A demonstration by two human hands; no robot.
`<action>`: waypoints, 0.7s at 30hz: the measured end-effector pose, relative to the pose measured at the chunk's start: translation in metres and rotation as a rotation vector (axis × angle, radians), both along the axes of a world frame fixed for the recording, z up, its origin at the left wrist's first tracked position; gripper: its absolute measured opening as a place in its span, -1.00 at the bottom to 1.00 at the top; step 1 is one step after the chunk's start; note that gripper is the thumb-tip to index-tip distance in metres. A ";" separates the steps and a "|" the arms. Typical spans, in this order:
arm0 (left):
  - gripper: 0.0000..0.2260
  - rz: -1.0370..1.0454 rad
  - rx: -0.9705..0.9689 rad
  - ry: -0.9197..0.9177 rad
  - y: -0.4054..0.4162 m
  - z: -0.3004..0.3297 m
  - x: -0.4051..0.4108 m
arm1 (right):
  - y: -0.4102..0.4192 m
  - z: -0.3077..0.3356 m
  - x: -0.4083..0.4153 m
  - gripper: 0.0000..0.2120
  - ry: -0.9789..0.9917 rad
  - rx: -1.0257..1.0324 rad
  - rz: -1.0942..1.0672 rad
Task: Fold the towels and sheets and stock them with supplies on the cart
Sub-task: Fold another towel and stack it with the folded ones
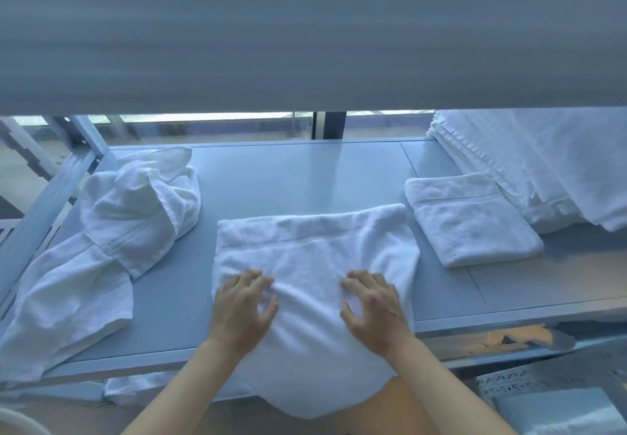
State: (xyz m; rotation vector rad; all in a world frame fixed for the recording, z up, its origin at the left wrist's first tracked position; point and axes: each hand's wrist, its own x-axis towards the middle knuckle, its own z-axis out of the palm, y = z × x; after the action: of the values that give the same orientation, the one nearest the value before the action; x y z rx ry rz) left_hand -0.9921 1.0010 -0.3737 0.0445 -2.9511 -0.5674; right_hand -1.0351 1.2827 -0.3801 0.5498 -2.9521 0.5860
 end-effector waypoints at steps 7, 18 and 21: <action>-0.50 0.167 -0.112 -0.113 0.001 -0.006 -0.008 | 0.017 -0.004 -0.038 -0.43 -0.112 0.123 -0.347; -0.92 0.142 0.051 0.372 0.001 0.017 0.008 | 0.027 0.019 -0.010 -0.93 0.267 -0.141 -0.334; -0.90 0.160 0.065 0.473 0.000 0.040 -0.003 | 0.020 0.032 -0.013 -0.95 0.385 -0.281 -0.351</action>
State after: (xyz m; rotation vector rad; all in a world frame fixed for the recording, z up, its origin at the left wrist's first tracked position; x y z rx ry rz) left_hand -0.9948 1.0010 -0.3339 0.1317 -2.4458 -0.5605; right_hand -1.0478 1.3029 -0.3478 0.0958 -2.4638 0.7376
